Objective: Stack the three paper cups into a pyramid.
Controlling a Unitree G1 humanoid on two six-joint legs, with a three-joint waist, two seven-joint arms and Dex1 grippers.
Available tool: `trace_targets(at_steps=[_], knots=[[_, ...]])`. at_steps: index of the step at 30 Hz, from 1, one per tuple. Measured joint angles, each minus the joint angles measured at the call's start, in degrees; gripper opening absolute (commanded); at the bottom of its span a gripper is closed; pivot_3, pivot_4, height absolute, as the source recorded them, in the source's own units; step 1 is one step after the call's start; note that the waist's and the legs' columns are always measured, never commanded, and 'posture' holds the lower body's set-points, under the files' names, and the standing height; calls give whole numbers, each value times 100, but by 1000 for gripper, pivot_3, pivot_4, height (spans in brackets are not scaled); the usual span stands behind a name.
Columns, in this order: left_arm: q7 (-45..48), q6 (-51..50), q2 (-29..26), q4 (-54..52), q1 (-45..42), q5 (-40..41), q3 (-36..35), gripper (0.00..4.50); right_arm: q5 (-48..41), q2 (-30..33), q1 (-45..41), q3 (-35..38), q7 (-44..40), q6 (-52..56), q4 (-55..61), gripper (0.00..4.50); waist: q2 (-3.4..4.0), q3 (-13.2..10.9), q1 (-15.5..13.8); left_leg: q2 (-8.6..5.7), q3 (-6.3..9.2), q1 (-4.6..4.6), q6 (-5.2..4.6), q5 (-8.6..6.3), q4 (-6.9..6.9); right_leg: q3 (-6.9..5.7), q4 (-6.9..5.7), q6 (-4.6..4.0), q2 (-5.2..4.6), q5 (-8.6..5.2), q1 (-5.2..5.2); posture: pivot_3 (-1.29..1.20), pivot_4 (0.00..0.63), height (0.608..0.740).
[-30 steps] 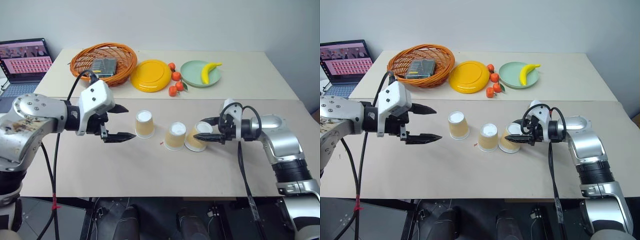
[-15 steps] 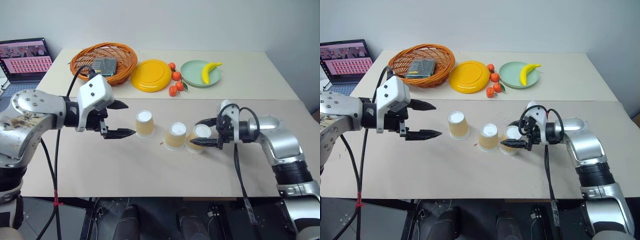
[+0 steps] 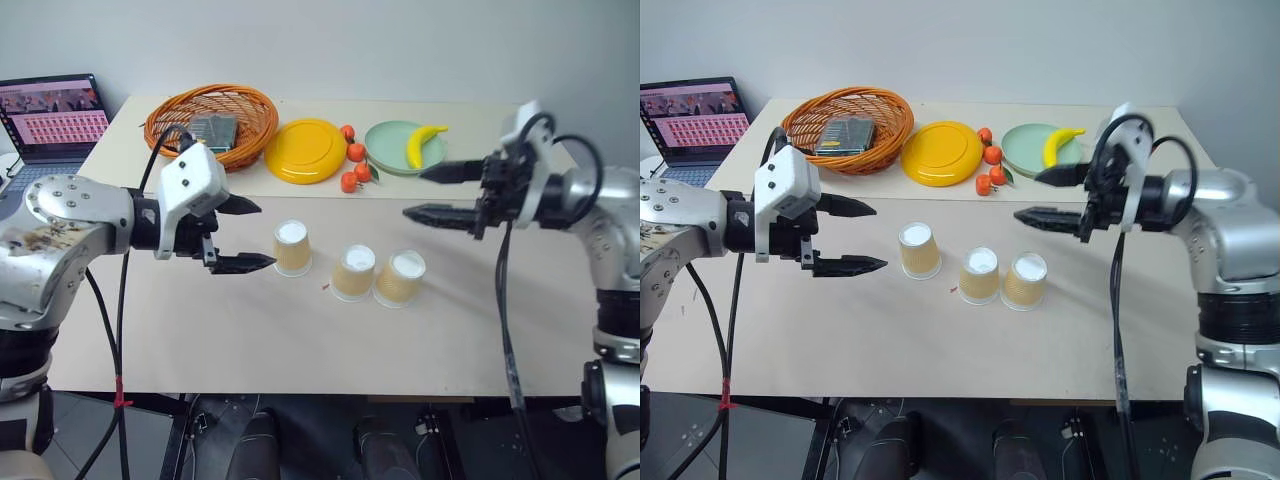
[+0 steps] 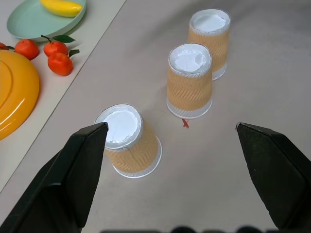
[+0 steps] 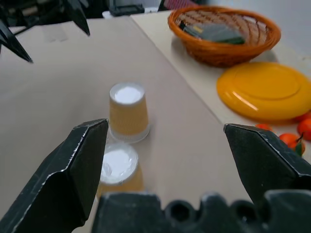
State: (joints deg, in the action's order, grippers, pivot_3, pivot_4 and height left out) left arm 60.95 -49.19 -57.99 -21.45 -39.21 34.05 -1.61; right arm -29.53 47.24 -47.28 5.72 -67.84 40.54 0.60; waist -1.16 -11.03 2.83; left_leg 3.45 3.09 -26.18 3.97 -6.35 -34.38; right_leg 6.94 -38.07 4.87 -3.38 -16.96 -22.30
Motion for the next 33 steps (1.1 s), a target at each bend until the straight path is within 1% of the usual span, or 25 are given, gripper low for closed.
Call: trace_targets(at_steps=[4, 6, 8, 12, 17, 20, 24, 29, 33], knots=[[-342, -199, 361, 31, 223, 437, -695, 4500, -102, 75, -64, -34, -159, 13, -218, 4444, 1, 0, -3, 1, -2, 1, 0, 0, -3, 2, -4, 0, 0, 1, -1, 0, 150, 732], [-525, -174, 444, 30, 509, 441, -898, 4500, -101, 93, -178, -73, -259, 13, -326, 4444, 1, 0, 13, 1, -3, 1, 0, 0, -3, 3, -4, -1, 0, 1, -2, 0, 150, 732], [-708, -126, 653, 22, 826, 444, -1086, 4500, -101, 172, -243, -124, -404, 13, -376, 4444, 0, 0, 3, 2, -1, 0, 0, 0, -1, 0, -3, -1, 0, 1, -2, 0, 150, 732], [-923, 531, 1080, -106, 1520, 304, -1222, 4500, -202, 175, -370, -242, -723, 14, -420, 4444, 0, 0, -21, 0, -4, 0, 0, 0, -1, 2, 0, -2, -2, 1, 0, 0, 150, 732], [-1256, 1297, 1609, -171, 2410, -121, -1161, 4500, -317, 213, -407, -267, -1051, 9, -503, 4444, 0, 0, -35, 1, -2, 0, 0, 0, -4, 0, -1, -3, -1, 2, 1, 0, 150, 732], [-1452, 1671, 1874, -141, 2602, -382, -1039, 4500, -317, 274, -412, -270, -1154, -4, -521, 4444, -1, 0, -60, 0, -1, 0, 0, 0, -7, -1, 0, -3, -2, 3, 2, 0, 150, 732], [-1669, 2055, 2078, 40, 2604, -698, -919, 4500, -318, 317, -411, -268, -1186, -4, -521, 4444, 0, 0, -49, 0, -3, 1, 0, 0, -6, 2, 0, -3, -2, 3, 2, 0, 150, 732], [-1858, 2357, 2503, 376, 2521, -906, -591, 4500, -344, 412, -404, -246, -1155, 22, -385, 4444, -1, 0, -51, -1, -1, 1, 0, 0, -5, 1, 0, -3, -2, 3, 2, 0, 150, 732], [-2009, 2772, 2911, 917, 2315, -1156, -365, 4500, -507, 545, -359, -191, -1073, 176, -160, 4444, 0, 0, -55, -3, -1, 1, 0, 0, -8, 1, -1, -2, -2, 3, 3, 0, 150, 732]])
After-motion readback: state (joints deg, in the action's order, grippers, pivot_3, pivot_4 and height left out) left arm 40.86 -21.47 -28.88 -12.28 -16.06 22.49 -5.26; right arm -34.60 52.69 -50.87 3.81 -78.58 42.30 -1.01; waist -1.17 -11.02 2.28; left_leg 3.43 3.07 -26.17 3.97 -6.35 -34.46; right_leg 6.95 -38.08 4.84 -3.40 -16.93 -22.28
